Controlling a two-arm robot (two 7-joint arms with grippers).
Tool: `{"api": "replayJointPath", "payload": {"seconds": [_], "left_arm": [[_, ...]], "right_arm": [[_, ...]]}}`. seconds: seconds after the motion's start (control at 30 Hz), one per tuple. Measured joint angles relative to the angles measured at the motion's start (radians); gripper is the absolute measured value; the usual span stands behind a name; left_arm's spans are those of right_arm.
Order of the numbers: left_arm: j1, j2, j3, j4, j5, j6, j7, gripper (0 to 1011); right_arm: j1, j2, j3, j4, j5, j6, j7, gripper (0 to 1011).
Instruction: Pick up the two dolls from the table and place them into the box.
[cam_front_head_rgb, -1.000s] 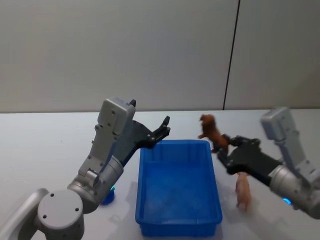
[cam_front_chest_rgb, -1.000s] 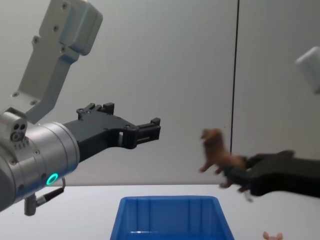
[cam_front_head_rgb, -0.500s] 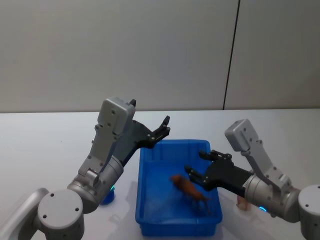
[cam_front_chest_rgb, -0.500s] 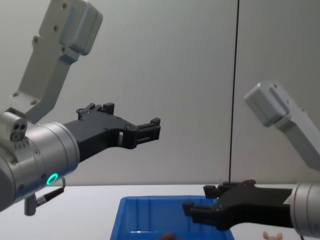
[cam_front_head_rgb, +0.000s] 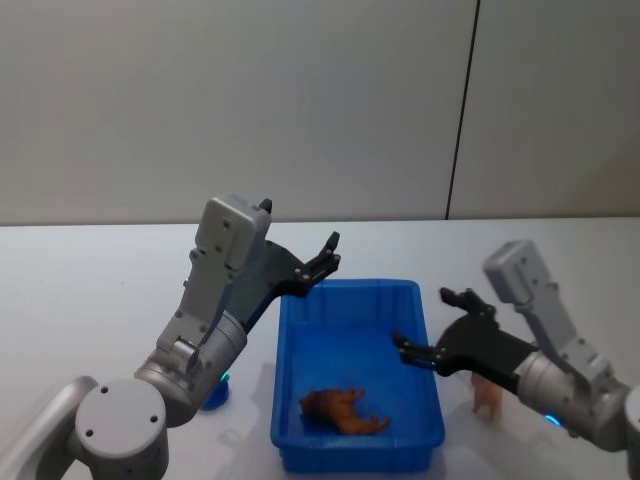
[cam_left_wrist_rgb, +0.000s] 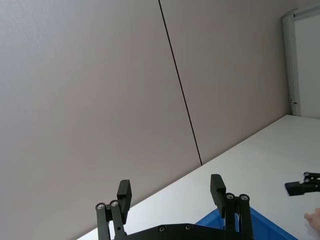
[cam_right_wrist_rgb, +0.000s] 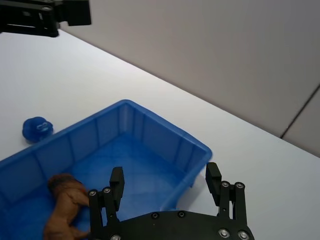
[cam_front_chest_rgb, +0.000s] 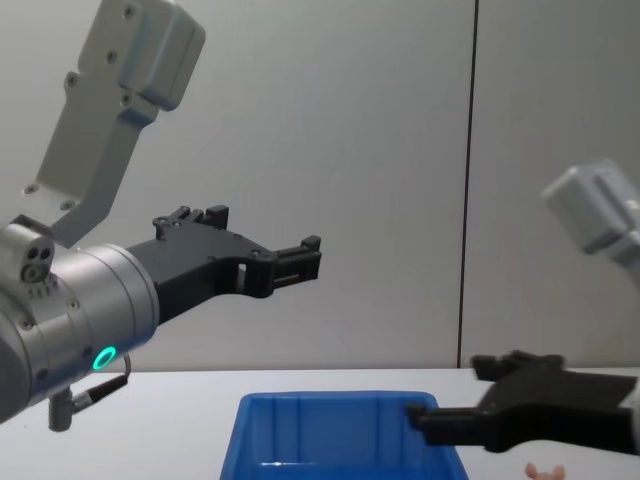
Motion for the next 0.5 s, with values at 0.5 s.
{"api": "replayJointPath", "payload": {"seconds": [0.5], "left_arm": [[0.000, 0.000, 0.000, 0.000, 0.000, 0.000, 0.000, 1001]], "right_arm": [[-0.105, 0.082, 0.042, -0.067, 0.066, 0.053, -0.088, 1001]]}}
